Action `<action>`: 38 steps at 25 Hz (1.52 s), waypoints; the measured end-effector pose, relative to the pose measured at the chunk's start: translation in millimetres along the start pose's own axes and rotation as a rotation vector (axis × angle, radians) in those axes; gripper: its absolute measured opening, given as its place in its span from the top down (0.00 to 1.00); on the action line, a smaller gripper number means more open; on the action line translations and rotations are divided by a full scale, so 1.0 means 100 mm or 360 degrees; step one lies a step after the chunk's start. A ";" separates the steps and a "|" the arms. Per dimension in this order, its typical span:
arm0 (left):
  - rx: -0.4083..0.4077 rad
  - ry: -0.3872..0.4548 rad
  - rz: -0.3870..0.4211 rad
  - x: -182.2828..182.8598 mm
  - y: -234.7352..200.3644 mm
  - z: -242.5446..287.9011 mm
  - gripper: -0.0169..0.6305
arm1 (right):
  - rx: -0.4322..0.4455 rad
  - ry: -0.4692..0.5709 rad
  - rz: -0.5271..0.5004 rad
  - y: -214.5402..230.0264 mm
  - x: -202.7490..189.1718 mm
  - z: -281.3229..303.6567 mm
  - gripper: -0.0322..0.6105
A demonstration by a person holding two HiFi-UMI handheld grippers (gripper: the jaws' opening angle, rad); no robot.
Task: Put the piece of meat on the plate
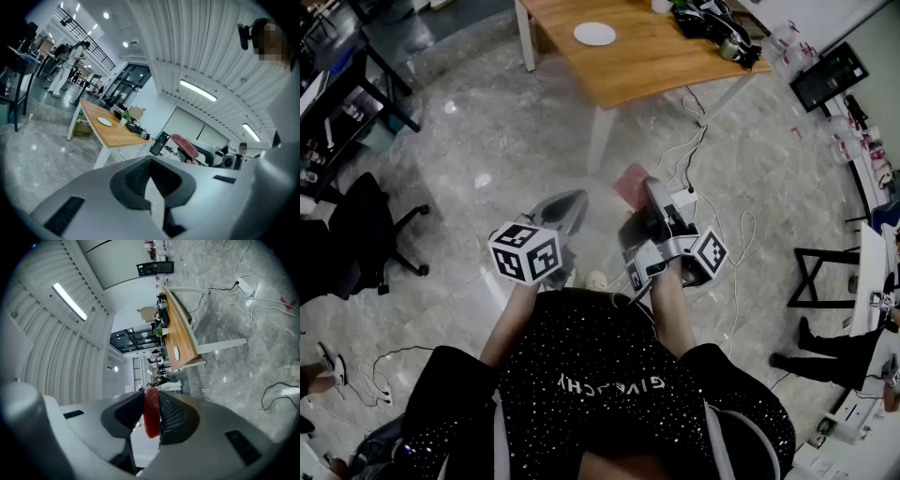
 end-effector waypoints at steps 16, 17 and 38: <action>0.0004 0.0136 0.0101 0.37 -0.37 -0.25 0.96 | 0.0067 0.0017 0.0015 0.15 -0.35 0.30 0.80; 0.0004 0.0133 0.0109 0.38 -0.37 -0.25 0.96 | 0.0058 0.0018 0.0016 0.16 -0.37 0.31 0.80; -0.0005 0.0083 0.0149 0.78 -0.92 0.44 0.96 | 0.0032 -0.0028 -0.0003 0.45 -0.02 1.25 0.80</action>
Point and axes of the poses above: the fingertips, and each gripper's own axes: z forward along the fingers, y to its right, x out of its top, the point moved 6 cm from there along -z, backward along the fingers, and after that the axes turned 10 degrees about x, right-handed, at the moved point
